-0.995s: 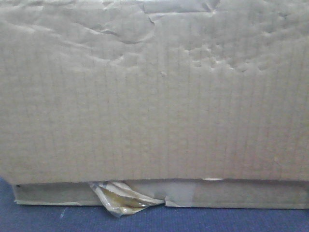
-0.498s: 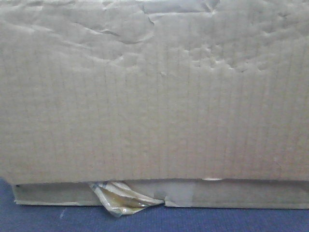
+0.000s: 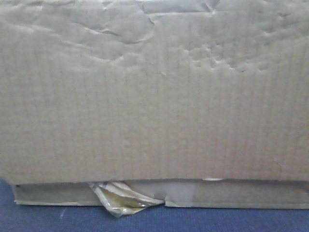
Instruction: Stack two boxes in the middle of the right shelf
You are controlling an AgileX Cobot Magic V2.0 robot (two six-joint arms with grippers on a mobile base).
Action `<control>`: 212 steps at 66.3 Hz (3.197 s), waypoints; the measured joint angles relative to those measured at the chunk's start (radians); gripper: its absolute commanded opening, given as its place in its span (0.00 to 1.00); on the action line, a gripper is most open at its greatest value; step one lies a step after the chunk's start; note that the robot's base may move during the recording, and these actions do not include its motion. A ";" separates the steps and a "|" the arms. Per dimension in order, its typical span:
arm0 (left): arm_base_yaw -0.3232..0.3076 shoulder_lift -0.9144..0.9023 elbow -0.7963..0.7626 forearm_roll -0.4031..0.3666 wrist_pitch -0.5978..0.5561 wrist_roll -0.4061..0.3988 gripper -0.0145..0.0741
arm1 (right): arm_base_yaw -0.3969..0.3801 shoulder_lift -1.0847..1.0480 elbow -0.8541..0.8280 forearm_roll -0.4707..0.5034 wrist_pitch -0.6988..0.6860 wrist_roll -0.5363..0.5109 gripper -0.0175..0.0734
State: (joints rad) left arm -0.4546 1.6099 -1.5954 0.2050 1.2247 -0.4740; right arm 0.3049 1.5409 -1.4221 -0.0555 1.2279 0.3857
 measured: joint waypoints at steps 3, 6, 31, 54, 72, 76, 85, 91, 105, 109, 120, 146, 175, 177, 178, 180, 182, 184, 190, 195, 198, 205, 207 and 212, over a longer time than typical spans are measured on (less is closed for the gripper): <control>0.000 0.000 0.009 -0.006 0.000 0.000 0.58 | 0.000 0.002 0.000 0.000 0.000 0.000 0.48; 0.000 0.000 0.015 -0.008 0.000 0.000 0.58 | 0.000 0.002 -0.007 0.000 0.000 0.000 0.46; 0.000 0.000 0.029 -0.015 0.000 0.000 0.58 | 0.000 0.006 -0.069 0.000 -0.002 0.000 0.44; 0.000 0.006 0.029 -0.015 0.000 0.000 0.58 | 0.000 0.008 -0.031 0.000 0.000 0.000 0.44; 0.000 0.006 0.029 -0.017 0.000 0.000 0.58 | 0.000 0.008 -0.031 0.000 0.000 0.000 0.44; 0.000 0.006 0.029 -0.017 0.000 0.000 0.56 | 0.000 0.008 -0.031 0.000 0.000 0.000 0.44; 0.000 0.013 0.029 -0.017 0.000 0.000 0.53 | 0.000 0.008 -0.031 0.000 0.000 0.000 0.44; 0.000 0.022 0.029 -0.017 0.000 0.000 0.50 | 0.000 0.008 -0.031 0.000 0.000 0.000 0.41; 0.000 0.046 0.031 -0.036 0.000 0.000 0.32 | 0.000 0.008 -0.031 0.000 0.000 -0.002 0.19; 0.000 0.046 0.031 -0.038 0.000 0.000 0.20 | 0.000 0.008 -0.031 0.000 0.000 -0.004 0.07; 0.000 0.046 0.031 -0.037 0.000 0.000 0.04 | 0.000 0.008 -0.027 -0.004 0.000 -0.007 0.01; -0.033 -0.024 0.031 0.053 0.004 -0.095 0.04 | 0.049 -0.044 -0.019 -0.068 -0.004 0.041 0.01; -0.051 -0.213 -0.047 0.229 -0.051 -0.152 0.04 | 0.120 -0.119 -0.223 -0.229 -0.098 0.097 0.01; -0.051 -0.213 -0.065 0.247 -0.062 -0.152 0.04 | 0.120 -0.119 -0.245 -0.241 -0.105 0.097 0.01; -0.051 -0.213 -0.078 0.254 -0.067 -0.152 0.04 | 0.120 -0.119 -0.250 -0.243 -0.109 0.097 0.01; -0.051 -0.213 -0.096 0.266 -0.077 -0.152 0.04 | 0.120 -0.119 -0.267 -0.254 -0.119 0.097 0.01; -0.051 -0.213 -0.110 0.277 -0.084 -0.152 0.04 | 0.120 -0.119 -0.287 -0.269 -0.129 0.097 0.01; -0.051 -0.213 -0.131 0.285 -0.093 -0.152 0.04 | 0.120 -0.119 -0.302 -0.278 -0.143 0.097 0.01; -0.051 -0.213 -0.174 0.304 -0.107 -0.152 0.04 | 0.120 -0.121 -0.337 -0.296 -0.172 0.099 0.01; -0.051 -0.213 -0.198 0.318 -0.119 -0.152 0.04 | 0.120 -0.121 -0.356 -0.307 -0.192 0.099 0.01; -0.051 -0.213 -0.208 0.329 -0.126 -0.152 0.04 | 0.120 -0.121 -0.362 -0.308 -0.195 0.099 0.01; -0.051 -0.213 -0.217 0.354 -0.157 -0.152 0.04 | 0.120 -0.121 -0.364 -0.311 -0.213 0.099 0.01; -0.051 -0.213 -0.217 0.361 -0.162 -0.152 0.04 | 0.120 -0.121 -0.364 -0.313 -0.224 0.099 0.01; -0.051 -0.213 -0.217 0.371 -0.168 -0.152 0.04 | 0.120 -0.121 -0.364 -0.318 -0.245 0.099 0.01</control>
State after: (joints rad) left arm -0.5055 1.3972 -1.8129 0.5756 1.0563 -0.6264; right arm 0.4247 1.4203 -1.7863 -0.3733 0.9830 0.4845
